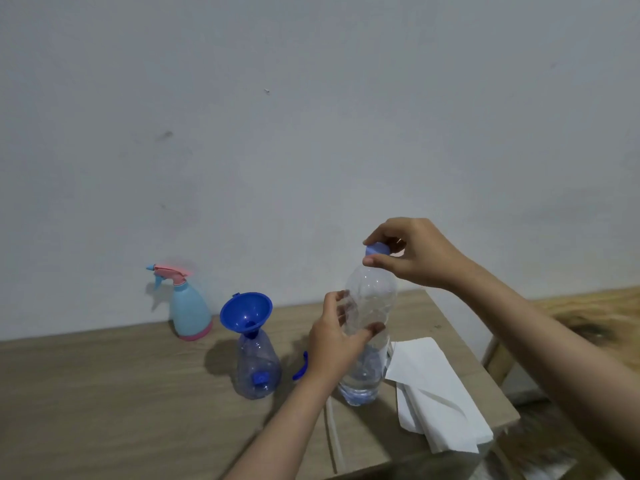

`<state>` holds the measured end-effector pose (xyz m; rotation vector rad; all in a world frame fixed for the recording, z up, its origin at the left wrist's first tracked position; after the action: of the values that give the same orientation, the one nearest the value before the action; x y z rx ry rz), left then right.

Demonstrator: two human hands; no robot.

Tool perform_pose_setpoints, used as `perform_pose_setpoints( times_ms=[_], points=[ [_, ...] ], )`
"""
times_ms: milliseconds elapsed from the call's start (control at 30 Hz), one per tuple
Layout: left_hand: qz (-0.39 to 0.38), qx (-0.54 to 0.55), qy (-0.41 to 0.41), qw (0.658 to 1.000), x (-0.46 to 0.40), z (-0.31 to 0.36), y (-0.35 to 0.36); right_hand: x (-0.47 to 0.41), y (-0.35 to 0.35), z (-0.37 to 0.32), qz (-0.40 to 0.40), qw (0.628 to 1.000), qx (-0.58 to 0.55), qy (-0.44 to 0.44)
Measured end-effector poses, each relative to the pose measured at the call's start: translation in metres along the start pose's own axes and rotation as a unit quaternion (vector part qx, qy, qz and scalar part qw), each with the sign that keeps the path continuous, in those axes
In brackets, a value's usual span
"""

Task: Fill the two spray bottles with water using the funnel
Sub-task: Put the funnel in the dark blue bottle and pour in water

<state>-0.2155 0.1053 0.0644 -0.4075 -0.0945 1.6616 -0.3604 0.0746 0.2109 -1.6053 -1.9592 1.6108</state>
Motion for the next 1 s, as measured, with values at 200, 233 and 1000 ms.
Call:
perform_pose_setpoints(
  times_ms=[200,233,1000],
  points=[
    [0.001,0.0,-0.008,1.0,-0.003,-0.002,0.001,-0.009,-0.006,0.002,-0.069,0.997,-0.023,0.012],
    [0.004,0.0,-0.008,1.0,-0.003,-0.002,0.001,-0.009,-0.007,0.002,-0.077,0.997,-0.028,0.014],
    [0.005,-0.004,0.014,1.0,-0.007,-0.01,0.003,-0.031,-0.021,-0.003,-0.2,0.98,-0.012,-0.012]
  ],
)
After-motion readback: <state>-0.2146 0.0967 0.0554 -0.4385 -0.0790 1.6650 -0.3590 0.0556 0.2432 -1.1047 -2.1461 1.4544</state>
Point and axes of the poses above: each hand's wrist, its own x-axis away from the middle knuckle, its own y-axis out of the palm, z = x × y, the point moved 2 cm from there along -x, towards the middle knuckle, and after that the axes turned 1 degree about -y, right-handed, at the moved point
